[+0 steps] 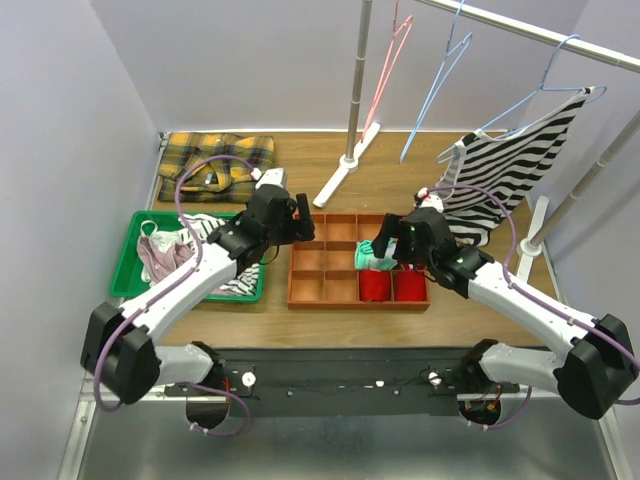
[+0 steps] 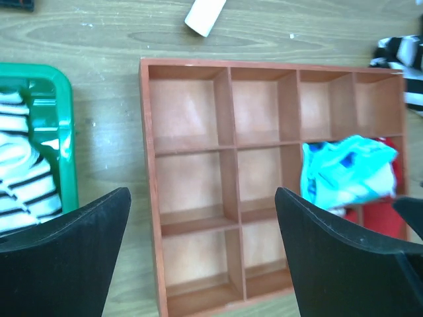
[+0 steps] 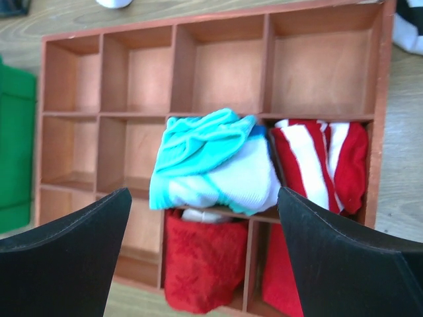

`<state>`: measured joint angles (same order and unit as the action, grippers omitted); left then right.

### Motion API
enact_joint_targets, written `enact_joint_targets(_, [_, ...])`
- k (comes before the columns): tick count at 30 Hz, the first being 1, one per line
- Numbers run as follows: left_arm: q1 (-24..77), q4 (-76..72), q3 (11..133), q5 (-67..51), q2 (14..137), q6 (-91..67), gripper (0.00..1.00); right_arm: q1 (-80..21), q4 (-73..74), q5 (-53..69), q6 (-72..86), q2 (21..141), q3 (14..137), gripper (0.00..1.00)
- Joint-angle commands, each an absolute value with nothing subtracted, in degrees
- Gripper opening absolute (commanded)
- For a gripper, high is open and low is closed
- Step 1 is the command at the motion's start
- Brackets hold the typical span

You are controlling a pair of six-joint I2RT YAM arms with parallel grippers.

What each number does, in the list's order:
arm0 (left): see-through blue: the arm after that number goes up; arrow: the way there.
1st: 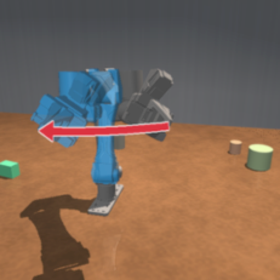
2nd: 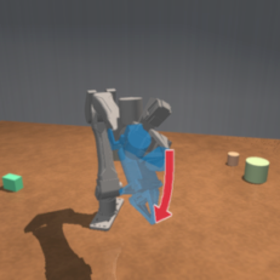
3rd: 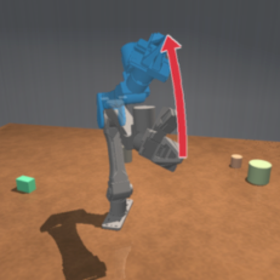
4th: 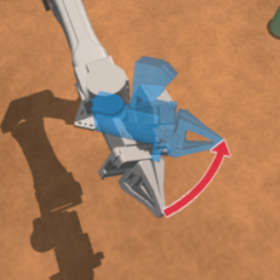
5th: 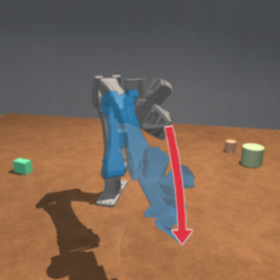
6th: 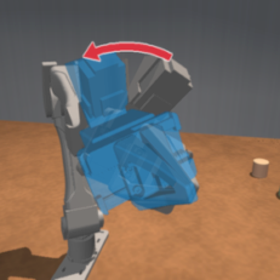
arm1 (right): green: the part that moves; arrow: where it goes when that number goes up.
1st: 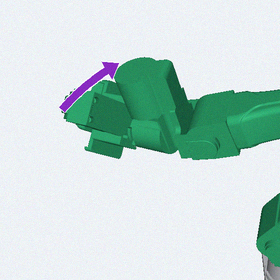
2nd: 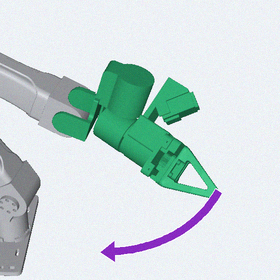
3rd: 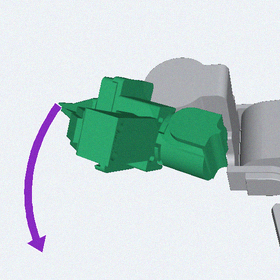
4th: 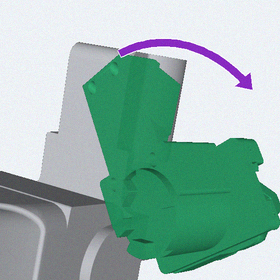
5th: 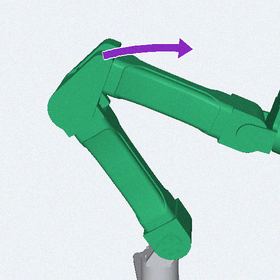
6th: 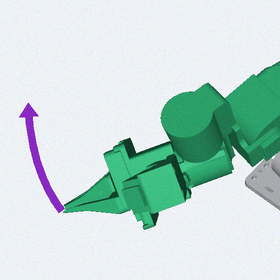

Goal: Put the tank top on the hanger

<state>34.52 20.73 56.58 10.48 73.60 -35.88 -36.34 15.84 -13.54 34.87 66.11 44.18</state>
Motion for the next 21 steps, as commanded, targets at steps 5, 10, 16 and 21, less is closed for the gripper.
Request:
enact_joint_targets(5, [35.16, 23.98, 49.05, 11.16, 57.75, -41.13, 0.99, -36.56, 21.80, -9.75, 35.77, 61.09, 46.50, 1.00])
enact_joint_targets(10, [35.16, 27.41, 50.26, 11.95, 54.06, -39.11, 0.99, -36.56, 23.03, -11.07, 35.25, 57.93, 47.02, 1.00])
enact_joint_targets(16, [35.16, 27.86, 50.37, 9.76, 52.04, -37.97, 0.99, -36.65, 23.20, -11.78, 34.54, 55.99, 47.72, 1.00])
enact_joint_targets(21, [35.16, 27.07, 49.92, 8.97, 51.59, -37.27, 0.99, -36.65, 24.70, -13.27, 33.93, 55.02, 48.34, 1.00])
